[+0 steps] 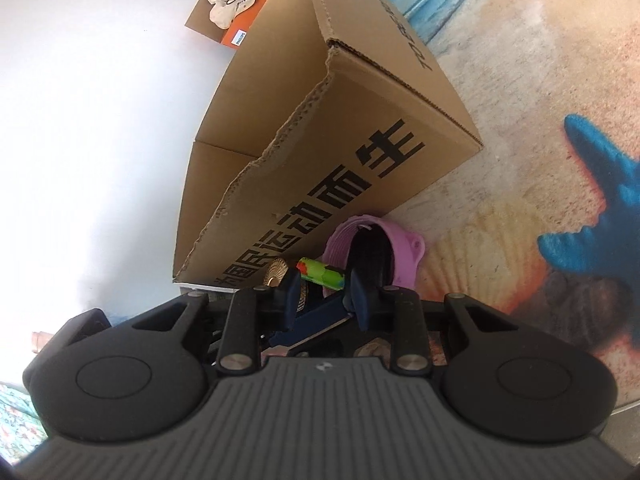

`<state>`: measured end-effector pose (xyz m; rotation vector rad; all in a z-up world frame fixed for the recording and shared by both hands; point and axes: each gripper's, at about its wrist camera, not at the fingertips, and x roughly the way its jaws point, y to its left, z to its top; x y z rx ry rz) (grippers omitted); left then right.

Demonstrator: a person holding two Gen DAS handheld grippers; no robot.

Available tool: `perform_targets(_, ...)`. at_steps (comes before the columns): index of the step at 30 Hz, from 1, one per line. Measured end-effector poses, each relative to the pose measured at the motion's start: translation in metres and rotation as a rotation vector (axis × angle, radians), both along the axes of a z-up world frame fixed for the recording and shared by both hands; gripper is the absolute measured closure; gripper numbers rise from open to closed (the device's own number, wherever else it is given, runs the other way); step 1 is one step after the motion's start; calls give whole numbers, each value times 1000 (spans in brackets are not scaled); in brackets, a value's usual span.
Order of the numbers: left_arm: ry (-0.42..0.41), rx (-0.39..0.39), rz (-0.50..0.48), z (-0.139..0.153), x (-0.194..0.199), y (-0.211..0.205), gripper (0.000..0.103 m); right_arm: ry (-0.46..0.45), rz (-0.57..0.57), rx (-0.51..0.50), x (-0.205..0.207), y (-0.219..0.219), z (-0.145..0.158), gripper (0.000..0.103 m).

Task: Organize rigid objects
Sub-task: 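Reach the right gripper into the pink bowl and grasp the black key fob, then lift the key fob with the right gripper and carry it into the box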

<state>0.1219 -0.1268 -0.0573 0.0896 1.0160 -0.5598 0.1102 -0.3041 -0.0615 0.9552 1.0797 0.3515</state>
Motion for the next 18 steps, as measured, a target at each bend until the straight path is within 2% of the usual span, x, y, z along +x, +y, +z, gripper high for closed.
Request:
perform_targets(9,22,-6,9,1,5,-1,76,40,-13,-39,1,1,-3,74)
perform_targets(18,36,-56,22,0,5,5,78,31,-19,80,-1,-4,-6,74)
